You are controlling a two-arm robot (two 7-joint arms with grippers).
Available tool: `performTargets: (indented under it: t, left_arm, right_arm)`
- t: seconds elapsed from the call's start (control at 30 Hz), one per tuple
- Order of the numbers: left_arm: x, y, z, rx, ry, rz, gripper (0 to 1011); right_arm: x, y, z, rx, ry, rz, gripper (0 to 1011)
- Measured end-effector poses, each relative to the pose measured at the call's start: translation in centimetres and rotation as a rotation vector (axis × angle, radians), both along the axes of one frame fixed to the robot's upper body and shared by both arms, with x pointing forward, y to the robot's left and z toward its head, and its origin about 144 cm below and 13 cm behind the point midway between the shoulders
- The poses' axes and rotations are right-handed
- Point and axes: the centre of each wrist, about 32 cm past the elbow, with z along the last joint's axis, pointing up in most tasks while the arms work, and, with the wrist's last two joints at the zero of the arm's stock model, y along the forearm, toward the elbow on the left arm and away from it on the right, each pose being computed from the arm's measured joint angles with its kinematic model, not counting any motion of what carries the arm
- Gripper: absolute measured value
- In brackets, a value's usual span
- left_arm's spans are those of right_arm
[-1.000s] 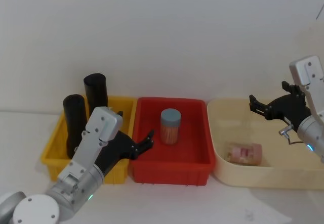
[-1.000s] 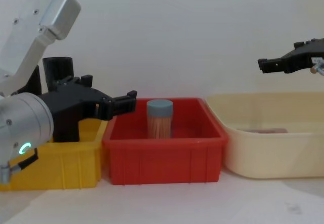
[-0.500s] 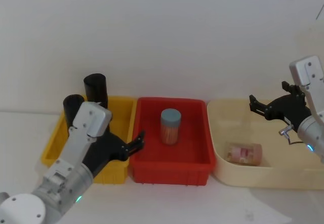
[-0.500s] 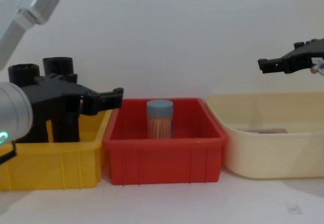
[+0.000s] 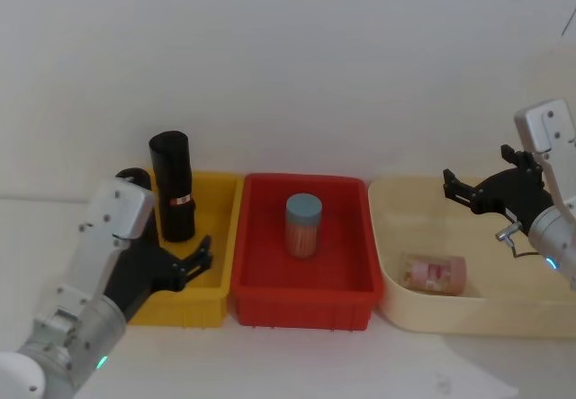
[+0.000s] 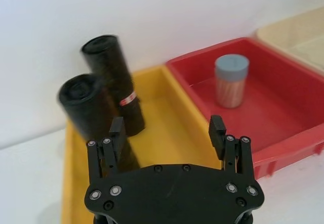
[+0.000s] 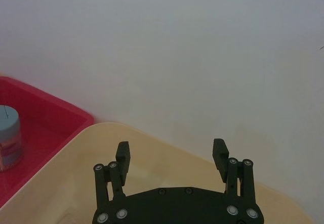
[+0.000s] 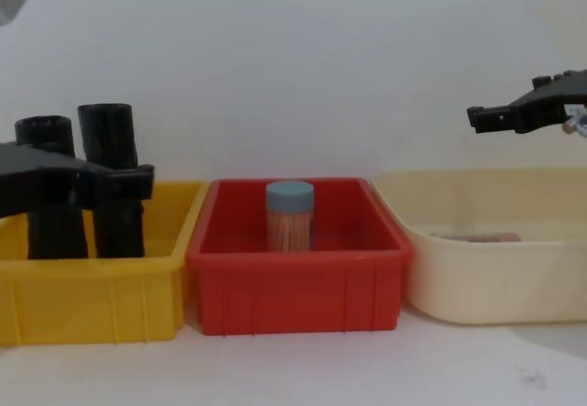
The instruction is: Pick up the garbage bag with the one hand and transfer it to the other hand.
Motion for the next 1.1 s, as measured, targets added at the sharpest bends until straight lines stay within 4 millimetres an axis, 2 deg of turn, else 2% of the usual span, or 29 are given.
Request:
performTargets:
  t: [0.3, 0.57, 1.1]
  left_arm:
    - [-0.3, 1.3, 0.9, 0.019, 0.039, 0.08, 1001]
    - [0.5, 2.5, 1.6, 0.034, 0.054, 0.103, 1001]
    - [4.8, 5.2, 2.0, 0.024, 0.093, 0.046, 1001]
  right_arm:
    - [0.0, 0.0, 0.0, 0.0, 0.0, 0.0, 1005]
    - [0.0, 0.0, 0.0, 0.0, 0.0, 0.0, 1004]
    - [0.0, 0.0, 0.0, 0.0, 0.0, 0.0, 1004]
